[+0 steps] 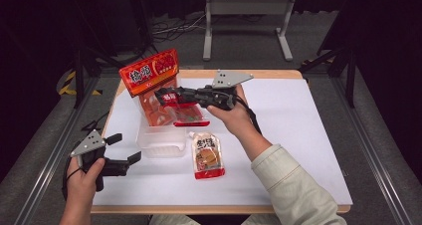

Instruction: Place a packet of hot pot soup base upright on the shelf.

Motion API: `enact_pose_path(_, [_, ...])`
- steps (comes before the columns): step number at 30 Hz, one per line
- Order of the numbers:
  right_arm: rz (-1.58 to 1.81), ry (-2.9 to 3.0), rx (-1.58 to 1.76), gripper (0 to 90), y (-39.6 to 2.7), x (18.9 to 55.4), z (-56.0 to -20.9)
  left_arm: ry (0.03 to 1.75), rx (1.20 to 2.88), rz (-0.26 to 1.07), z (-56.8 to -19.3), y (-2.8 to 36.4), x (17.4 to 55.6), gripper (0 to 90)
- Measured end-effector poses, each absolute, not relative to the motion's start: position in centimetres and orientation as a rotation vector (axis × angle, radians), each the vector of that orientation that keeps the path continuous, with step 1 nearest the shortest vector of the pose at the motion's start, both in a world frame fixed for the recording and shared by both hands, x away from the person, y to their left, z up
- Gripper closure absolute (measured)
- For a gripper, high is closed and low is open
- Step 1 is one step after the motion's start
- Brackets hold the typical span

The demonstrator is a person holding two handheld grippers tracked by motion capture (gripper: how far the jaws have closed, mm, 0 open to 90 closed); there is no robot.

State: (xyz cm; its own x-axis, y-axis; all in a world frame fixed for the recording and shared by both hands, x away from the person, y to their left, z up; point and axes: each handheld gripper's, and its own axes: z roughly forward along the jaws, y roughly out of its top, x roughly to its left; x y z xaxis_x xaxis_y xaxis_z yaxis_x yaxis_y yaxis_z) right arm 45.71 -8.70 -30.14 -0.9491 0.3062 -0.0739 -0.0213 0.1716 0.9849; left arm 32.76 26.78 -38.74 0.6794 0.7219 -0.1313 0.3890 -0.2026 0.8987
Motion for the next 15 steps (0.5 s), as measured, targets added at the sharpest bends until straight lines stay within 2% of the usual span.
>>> enact_pose_path(15, [1.86, 2.224, 0.241, 89.2, -6.2, 46.6, -31.0, 0.885, 1.817, 0.389, -38.8, 27.1, 32.5, 2.9])
